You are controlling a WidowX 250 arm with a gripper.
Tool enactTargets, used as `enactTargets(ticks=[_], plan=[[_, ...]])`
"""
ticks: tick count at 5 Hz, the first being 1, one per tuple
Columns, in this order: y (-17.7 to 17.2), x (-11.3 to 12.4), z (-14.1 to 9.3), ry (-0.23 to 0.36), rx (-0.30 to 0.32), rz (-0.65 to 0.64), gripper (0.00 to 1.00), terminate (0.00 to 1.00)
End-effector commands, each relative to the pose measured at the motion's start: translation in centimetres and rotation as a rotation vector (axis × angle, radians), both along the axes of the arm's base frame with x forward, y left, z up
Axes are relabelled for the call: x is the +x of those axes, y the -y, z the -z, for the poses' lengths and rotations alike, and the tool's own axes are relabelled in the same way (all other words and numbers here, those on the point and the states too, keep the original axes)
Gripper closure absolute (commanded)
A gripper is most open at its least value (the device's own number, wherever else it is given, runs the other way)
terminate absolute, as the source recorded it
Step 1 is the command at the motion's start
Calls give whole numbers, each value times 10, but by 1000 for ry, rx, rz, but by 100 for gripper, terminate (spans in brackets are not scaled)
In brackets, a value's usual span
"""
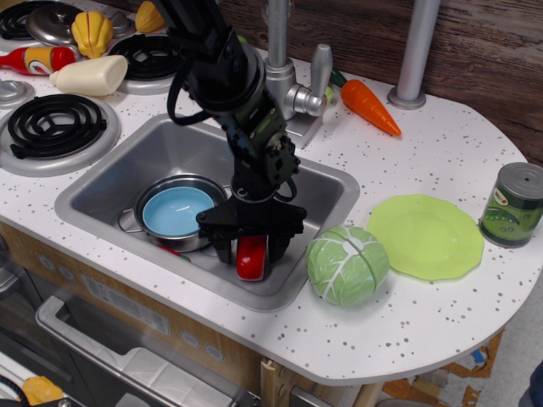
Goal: Put sushi on plate
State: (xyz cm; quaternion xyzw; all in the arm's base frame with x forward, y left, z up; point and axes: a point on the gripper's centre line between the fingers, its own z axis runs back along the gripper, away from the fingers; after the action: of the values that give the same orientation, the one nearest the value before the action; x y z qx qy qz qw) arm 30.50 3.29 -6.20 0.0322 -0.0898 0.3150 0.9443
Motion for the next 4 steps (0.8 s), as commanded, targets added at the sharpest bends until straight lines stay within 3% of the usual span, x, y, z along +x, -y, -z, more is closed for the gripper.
enactTargets(ticks=[1, 2, 4], plan=[[-11, 1, -1, 42, -33, 42, 100, 0], [-11, 2, -24, 24, -4, 105, 100, 0], [5, 21, -103, -24, 55, 152, 100, 0]])
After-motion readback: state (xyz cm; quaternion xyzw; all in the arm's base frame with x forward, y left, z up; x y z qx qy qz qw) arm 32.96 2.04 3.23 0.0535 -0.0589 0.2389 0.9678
